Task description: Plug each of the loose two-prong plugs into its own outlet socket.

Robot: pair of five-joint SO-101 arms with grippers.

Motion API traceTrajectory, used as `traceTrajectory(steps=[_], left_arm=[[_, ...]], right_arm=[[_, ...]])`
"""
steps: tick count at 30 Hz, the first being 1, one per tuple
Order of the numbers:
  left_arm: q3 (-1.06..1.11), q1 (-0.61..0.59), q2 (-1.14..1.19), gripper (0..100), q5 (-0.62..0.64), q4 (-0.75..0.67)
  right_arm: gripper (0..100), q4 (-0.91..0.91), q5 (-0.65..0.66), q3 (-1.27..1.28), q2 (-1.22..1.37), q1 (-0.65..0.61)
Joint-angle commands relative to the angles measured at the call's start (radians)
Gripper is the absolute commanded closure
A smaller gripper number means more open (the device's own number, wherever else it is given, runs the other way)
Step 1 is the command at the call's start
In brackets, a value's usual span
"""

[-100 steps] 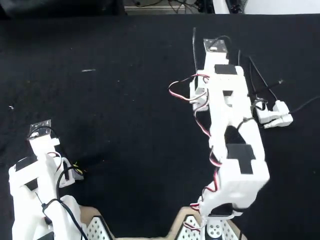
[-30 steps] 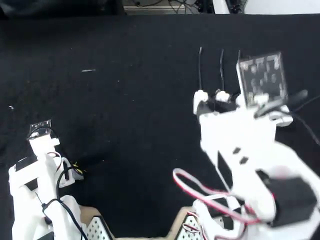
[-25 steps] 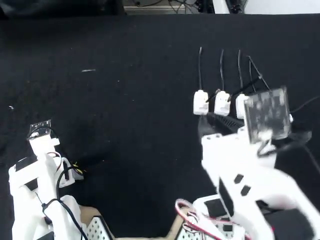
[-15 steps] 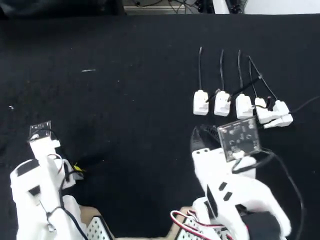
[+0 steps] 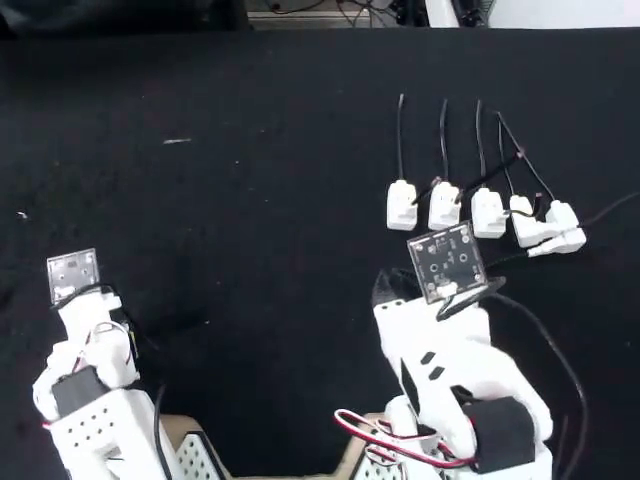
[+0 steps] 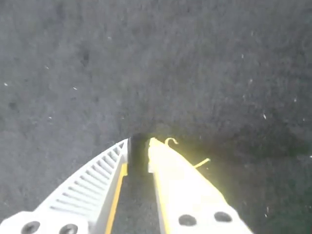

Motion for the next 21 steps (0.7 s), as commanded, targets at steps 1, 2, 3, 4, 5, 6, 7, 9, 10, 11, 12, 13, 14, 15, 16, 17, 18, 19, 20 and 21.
traceTrajectory(steps=[1, 2, 3, 4, 5, 6, 7, 9, 10, 11, 12, 13, 14, 15, 16, 17, 18, 19, 20, 21], left_arm=[[0.004, -0.018, -0.114, 98, 0.009, 0.040], [0.012, -0.018, -0.138, 97, 0.009, 0.052], [0.016, -0.008, -0.164, 97, 0.009, 0.064], [0.024, 0.008, -0.186, 97, 0.009, 0.075], [0.030, 0.028, -0.207, 97, 0.009, 0.081], [0.036, 0.053, -0.226, 97, 0.009, 0.089], [0.044, 0.085, -0.236, 97, 0.009, 0.092], [0.050, 0.168, -0.239, 97, 0.009, 0.084], [0.050, 0.217, -0.238, 97, 0.009, 0.084], [0.050, 0.266, -0.236, 97, 0.009, 0.084], [0.050, 0.309, -0.236, 97, 0.009, 0.084], [0.050, 0.348, -0.236, 97, 0.012, 0.084], [0.048, 0.383, -0.236, 97, 0.014, 0.084], [0.047, 0.423, -0.236, 97, 0.014, 0.084], [0.047, 0.460, -0.236, 97, 0.015, 0.084], [0.050, 0.492, -0.236, 97, 0.015, 0.084], [0.050, 0.519, -0.236, 97, 0.015, 0.086], [0.050, 0.539, -0.236, 97, 0.015, 0.084], [0.044, 0.556, -0.236, 97, 0.015, 0.083], [0.041, 0.575, -0.236, 97, 0.017, 0.078]], right_arm=[[97.7, -0.029, -0.043, 0.027, -0.082, -0.012], [97.7, -0.029, -0.049, 0.039, -0.114, -0.008], [97.7, -0.026, -0.049, 0.056, -0.148, -0.008], [97.7, -0.023, -0.049, 0.079, -0.183, -0.008], [97.7, -0.023, -0.051, 0.107, -0.222, -0.008], [97.7, -0.026, -0.051, 0.136, -0.262, -0.008], [97.7, -0.029, -0.052, 0.168, -0.303, -0.008], [97.7, -0.029, -0.052, 0.211, -0.355, -0.011], [97.7, -0.029, -0.052, 0.228, -0.351, -0.011], [97.7, -0.029, -0.054, 0.242, -0.343, -0.011], [97.7, -0.029, -0.054, 0.249, -0.329, -0.008], [97.7, -0.029, -0.054, 0.262, -0.325, -0.006], [97.7, -0.029, -0.057, 0.278, -0.325, -0.006], [97.7, -0.029, -0.075, 0.297, -0.325, -0.006], [97.7, -0.029, -0.101, 0.314, -0.325, -0.006], [97.7, -0.029, -0.126, 0.332, -0.325, -0.006], [97.7, -0.029, -0.146, 0.348, -0.325, -0.006], [97.6, -0.031, -0.158, 0.367, -0.325, -0.006], [97.6, -0.032, -0.164, 0.389, -0.325, -0.006], [97.6, -0.046, -0.166, 0.412, -0.325, -0.006]])
